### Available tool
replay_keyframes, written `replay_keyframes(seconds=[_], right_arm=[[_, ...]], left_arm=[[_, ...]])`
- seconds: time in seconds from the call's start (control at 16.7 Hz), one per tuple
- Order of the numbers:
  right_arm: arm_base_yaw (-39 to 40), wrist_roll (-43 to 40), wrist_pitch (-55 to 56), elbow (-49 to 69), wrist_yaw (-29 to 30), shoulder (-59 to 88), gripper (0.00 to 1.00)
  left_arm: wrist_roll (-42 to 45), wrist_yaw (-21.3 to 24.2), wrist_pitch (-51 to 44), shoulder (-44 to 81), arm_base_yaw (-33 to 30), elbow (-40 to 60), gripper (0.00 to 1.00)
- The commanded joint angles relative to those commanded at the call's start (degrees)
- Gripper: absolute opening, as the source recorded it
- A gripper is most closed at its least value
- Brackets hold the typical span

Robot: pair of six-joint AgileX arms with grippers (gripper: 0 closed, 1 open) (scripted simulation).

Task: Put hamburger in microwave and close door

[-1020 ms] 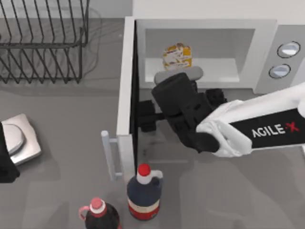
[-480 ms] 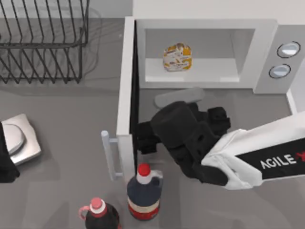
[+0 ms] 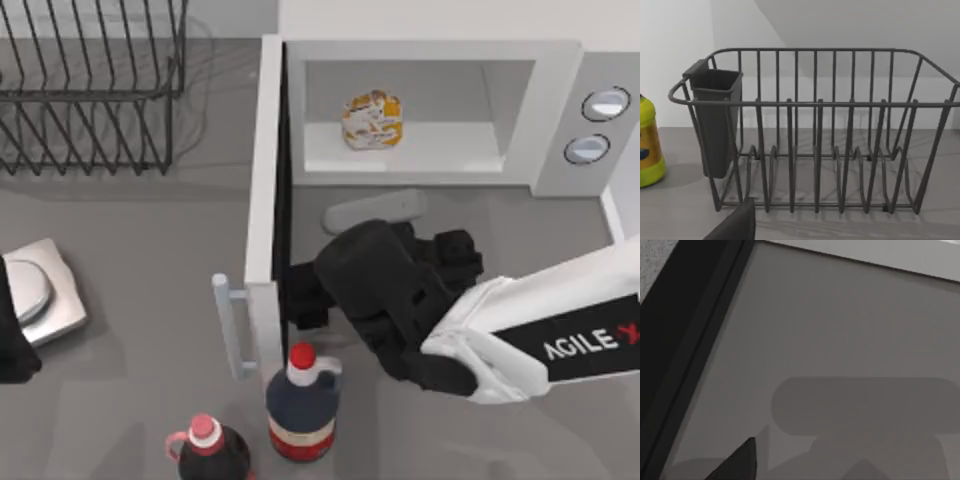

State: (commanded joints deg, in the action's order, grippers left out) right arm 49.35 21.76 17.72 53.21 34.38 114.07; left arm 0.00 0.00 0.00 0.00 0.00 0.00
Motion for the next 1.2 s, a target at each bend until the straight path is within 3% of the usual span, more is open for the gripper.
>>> replay_keyframes(seconds=[0.36, 1.2], right_arm=[[0.92, -0.11, -2.9, 2.4, 1.22, -4.05, 1.0], [0.59, -1.86, -24.51, 3.69, -1.04, -8.96, 1.0]], left_arm=[[0.0, 0.0, 0.0, 0.0, 0.0, 0.0, 1.0], [0.0, 0.0, 0.0, 0.0, 0.0, 0.0, 1.0]])
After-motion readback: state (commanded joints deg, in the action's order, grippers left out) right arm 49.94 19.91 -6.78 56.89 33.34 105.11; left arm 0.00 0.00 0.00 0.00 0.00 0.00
